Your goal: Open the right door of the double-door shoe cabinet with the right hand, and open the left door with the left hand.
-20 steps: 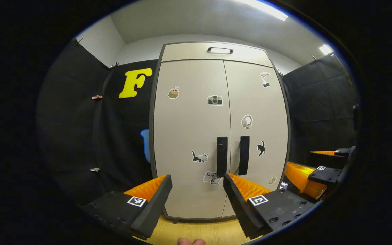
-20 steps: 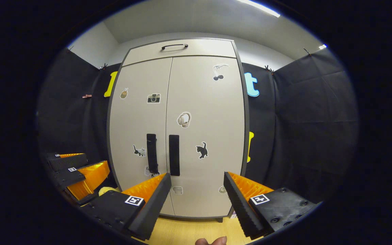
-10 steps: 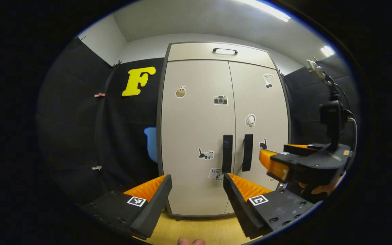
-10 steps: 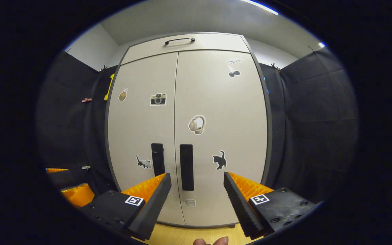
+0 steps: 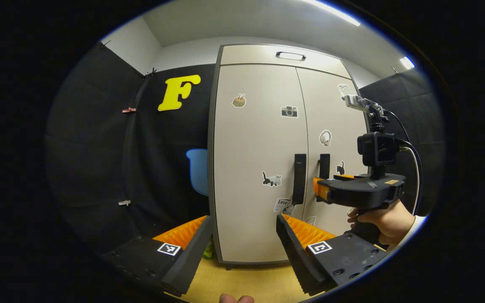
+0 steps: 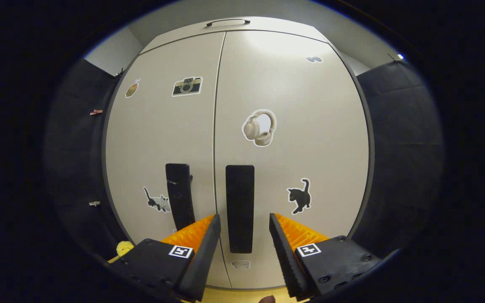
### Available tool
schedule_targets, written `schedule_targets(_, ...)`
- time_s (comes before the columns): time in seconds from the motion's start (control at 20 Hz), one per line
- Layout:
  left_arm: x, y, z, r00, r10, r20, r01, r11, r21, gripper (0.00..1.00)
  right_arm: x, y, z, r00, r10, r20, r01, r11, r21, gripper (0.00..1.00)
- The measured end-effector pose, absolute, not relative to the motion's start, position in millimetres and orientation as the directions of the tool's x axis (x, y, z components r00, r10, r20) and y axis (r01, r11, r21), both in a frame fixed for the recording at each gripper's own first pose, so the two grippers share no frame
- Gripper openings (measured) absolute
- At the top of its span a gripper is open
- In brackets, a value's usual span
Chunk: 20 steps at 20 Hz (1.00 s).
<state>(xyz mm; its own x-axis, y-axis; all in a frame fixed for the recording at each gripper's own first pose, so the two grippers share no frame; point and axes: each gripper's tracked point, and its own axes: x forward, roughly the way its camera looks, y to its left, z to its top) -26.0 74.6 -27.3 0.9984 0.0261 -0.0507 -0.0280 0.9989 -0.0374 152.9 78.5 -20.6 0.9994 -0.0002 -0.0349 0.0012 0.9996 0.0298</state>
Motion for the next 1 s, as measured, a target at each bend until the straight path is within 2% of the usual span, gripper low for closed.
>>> schedule_targets(0.05, -25.4, 76.9, -29.9, 0.998, 0.027, -0.057, -0.029, 0.999, -0.041, 0.94, 157.1, 78.7, -20.5, 0.999, -0.003, -0.033, 0.004, 0.999, 0.041, 0.68)
schedule_targets(0.1, -26.2, 80.1, -33.2, 0.998, 0.031, -0.062, -0.033, 0.999, -0.04, 0.94, 162.1, 81.4, -20.9, 0.999, 0.002, -0.033, -0.001, 0.999, 0.051, 0.53)
schedule_targets(0.2, -27.3, 84.2, -37.2, 0.997, 0.035, -0.068, -0.037, 0.999, -0.04, 0.94, 167.1, 82.3, -21.0, 0.999, -0.006, -0.038, 0.008, 0.999, 0.045, 0.45)
schedule_targets(0.35, -30.8, 86.2, -41.1, 0.997, 0.031, -0.074, -0.035, 0.998, -0.05, 0.94, 170.7, 84.7, -23.7, 0.999, 0.006, -0.042, -0.005, 1.0, 0.015, 0.43)
schedule_targets(0.4, -32.9, 86.5, -42.3, 0.997, 0.031, -0.075, -0.035, 0.998, -0.054, 0.94, 170.7, 85.3, -19.8, 0.999, 0.007, -0.035, -0.007, 1.0, 0.009, 0.35)
schedule_targets(0.5, -37.1, 89.1, -45.7, 0.996, 0.037, -0.079, -0.042, 0.997, -0.058, 0.94, 172.6, 84.3, -20.4, 0.999, 0.003, -0.042, -0.003, 1.0, 0.012, 0.35)
schedule_targets(0.6, -42.1, 91.2, -49.2, 0.995, 0.044, -0.088, -0.05, 0.997, -0.06, 0.94, 172.1, 84.2, -20.6, 0.999, 0.011, -0.038, -0.01, 1.0, 0.01, 0.24)
schedule_targets(0.75, -52.6, 94.9, -51.4, 0.994, 0.056, -0.096, -0.063, 0.995, -0.074, 0.94, 171.9, 83.5, -20.7, 0.999, 0.022, -0.038, -0.02, 0.999, 0.041, 0.24)
schedule_targets(0.85, -57.7, 95.6, -50.2, 0.993, 0.065, -0.098, -0.073, 0.994, -0.08, 0.96, 167.0, 82.6, -20.0, 0.999, 0.017, -0.047, -0.016, 0.999, 0.031, 0.16)
schedule_targets(1.0, -61.9, 92.9, -45.4, 0.993, 0.073, -0.093, -0.081, 0.993, -0.086, 0.95, 152.4, 79.8, -15.8, 0.999, 0.026, -0.037, -0.025, 0.999, 0.031, 0.16)
